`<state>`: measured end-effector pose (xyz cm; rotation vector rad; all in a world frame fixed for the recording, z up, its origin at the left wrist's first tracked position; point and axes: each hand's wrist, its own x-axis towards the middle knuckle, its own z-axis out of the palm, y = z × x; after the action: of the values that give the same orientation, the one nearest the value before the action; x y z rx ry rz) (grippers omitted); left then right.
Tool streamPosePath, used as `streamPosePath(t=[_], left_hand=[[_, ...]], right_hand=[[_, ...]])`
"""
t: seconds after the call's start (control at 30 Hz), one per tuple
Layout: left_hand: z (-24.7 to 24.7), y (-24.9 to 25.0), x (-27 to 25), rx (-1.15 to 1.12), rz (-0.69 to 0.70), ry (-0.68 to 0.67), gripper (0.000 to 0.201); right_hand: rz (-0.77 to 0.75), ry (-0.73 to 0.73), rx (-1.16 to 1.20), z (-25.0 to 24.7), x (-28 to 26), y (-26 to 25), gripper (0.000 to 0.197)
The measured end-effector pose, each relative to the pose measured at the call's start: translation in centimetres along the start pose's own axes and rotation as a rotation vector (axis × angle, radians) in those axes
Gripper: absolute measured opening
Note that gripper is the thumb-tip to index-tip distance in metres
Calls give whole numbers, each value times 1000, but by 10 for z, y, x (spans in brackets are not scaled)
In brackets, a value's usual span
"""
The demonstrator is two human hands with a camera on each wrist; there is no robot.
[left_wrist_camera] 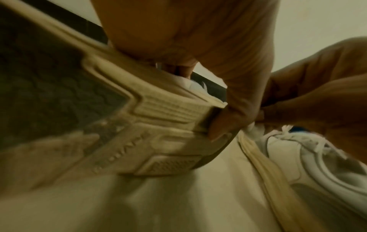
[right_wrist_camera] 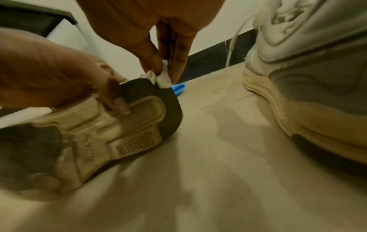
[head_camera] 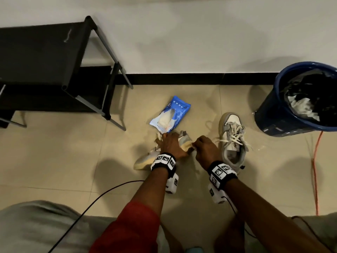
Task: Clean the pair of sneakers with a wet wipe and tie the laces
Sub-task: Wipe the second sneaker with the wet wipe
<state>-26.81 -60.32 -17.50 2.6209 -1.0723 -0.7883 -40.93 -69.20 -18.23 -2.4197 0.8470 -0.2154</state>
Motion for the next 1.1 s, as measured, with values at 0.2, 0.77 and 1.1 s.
streamPosePath(t=[0.2,0.77,1.1], left_hand=[[-21,24,-52,-274,35,26,106],[2,25,-118,-580,196,81,113],[-16,28,-132,-636,241,80,135]], right_hand=[[74,249,354,-65,-34,-22,32],[-110,173,-49,-95,-75,-81,30],[-90,282,-33,-92,-96,-73,21]])
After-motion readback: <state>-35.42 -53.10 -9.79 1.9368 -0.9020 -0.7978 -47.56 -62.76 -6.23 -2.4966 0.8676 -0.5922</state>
